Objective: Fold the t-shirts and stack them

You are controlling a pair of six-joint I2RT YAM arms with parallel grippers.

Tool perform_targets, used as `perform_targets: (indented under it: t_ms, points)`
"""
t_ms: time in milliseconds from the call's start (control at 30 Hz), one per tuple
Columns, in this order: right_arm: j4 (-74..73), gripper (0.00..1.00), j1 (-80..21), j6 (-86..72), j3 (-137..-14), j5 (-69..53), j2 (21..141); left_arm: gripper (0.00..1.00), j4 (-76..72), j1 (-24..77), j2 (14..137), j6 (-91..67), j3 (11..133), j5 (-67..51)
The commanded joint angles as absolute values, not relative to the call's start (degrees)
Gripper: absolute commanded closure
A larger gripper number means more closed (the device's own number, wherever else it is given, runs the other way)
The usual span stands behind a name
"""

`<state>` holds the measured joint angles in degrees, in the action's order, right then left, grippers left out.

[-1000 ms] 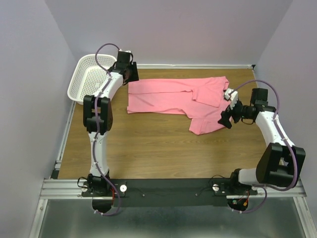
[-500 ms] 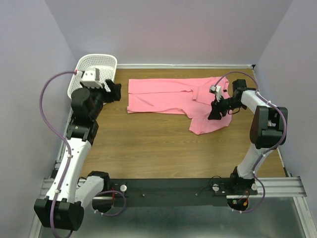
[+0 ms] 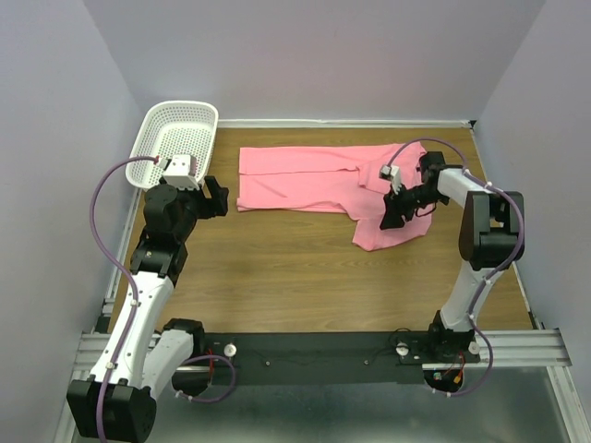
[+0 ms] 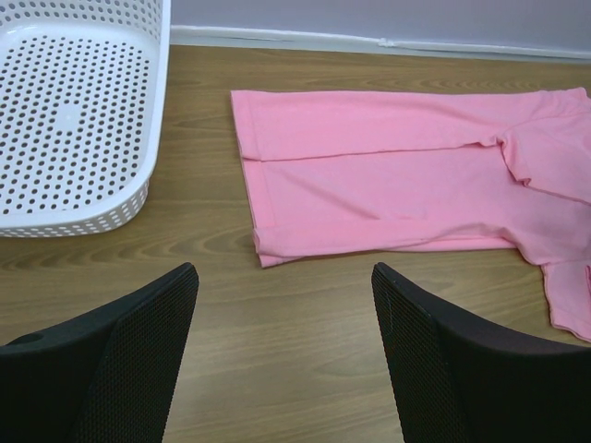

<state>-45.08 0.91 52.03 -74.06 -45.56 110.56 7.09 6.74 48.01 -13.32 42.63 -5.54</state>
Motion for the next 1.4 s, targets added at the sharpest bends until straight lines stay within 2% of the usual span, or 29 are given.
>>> perform_targets:
  t_ms: [0, 300, 400, 567, 667, 800, 867, 967, 1067, 1200, 1367]
  points:
    - [-45.7, 0.44, 0.7, 51.2, -74.6, -43.6, 112.8, 0.16, 6.6, 6.7, 47.4, -12.7, 43.6, -4.7]
    - [-45.7, 0.47, 0.1, 52.0, -73.0, -43.0, 113.7, 0.16, 6.3, 6.7, 47.5, -12.7, 43.5, -5.3]
    - [-45.8, 0.53, 0.1, 52.0, -72.9, -43.5, 113.8, 0.16, 6.2, 6.7, 47.7, -12.8, 43.5, -5.7]
    - [-45.8, 0.74, 0.1, 51.4, -73.7, -43.2, 112.6, 0.17, 6.2, 6.7, 48.3, -12.8, 43.4, -6.2]
    - [-45.7, 0.82, 0.1, 51.3, -74.0, -42.6, 110.8, 0.17, 6.0, 6.7, 49.0, -13.2, 43.2, -6.9]
    - [-45.8, 0.87, 0.1, 50.8, -74.2, -41.9, 107.2, 0.17, 4.7, 6.7, 52.5, -16.5, 42.2, -9.3]
    - [-45.7, 0.92, 0.1, 50.6, -73.7, -42.1, 105.8, 0.2, 4.8, 6.7, 54.7, -20.5, 41.8, -10.1]
    - [-45.7, 0.97, 0.1, 50.4, -72.8, -43.0, 103.8, 0.37, 3.2, 6.8, 60.8, -28.4, 40.0, -14.1]
    - [-45.7, 1.0, 0.1, 50.3, -71.3, -43.2, 102.0, 0.45, 1.5, 7.0, 67.9, -35.7, 39.0, -15.2]
    - [-45.8, 0.99, 0.1, 50.8, -68.9, -43.1, 99.8, 0.45, 0.8, 7.7, 78.1, -41.0, 40.7, -8.9]
    - [-45.8, 0.99, 0.2, 51.2, -67.5, -43.3, 98.1, 0.45, -2.7, 7.8, 86.2, -46.0, 45.1, -7.0]
